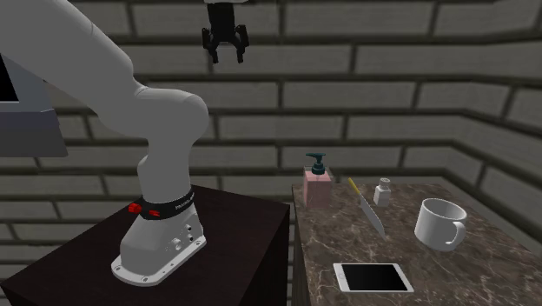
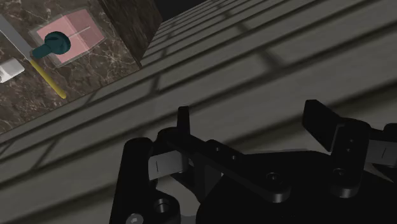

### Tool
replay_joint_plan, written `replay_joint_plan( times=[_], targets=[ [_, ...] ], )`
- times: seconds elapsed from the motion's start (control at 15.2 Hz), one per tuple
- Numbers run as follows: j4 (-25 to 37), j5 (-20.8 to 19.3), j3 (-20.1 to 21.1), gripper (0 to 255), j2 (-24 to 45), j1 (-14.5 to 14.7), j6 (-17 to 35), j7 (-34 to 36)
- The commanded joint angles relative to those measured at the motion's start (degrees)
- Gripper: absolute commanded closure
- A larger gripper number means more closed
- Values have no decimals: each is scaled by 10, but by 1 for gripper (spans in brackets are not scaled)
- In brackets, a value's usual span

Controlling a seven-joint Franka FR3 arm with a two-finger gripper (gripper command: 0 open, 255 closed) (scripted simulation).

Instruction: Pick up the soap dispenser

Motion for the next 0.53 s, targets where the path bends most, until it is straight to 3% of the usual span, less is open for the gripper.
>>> replay_joint_plan(
  times=[0.0,0.46],
  targets=[
    [0,0,0,0,0,0,0,0],
    [-84,-62,-55,0,12,-29,81,-66]
  ],
)
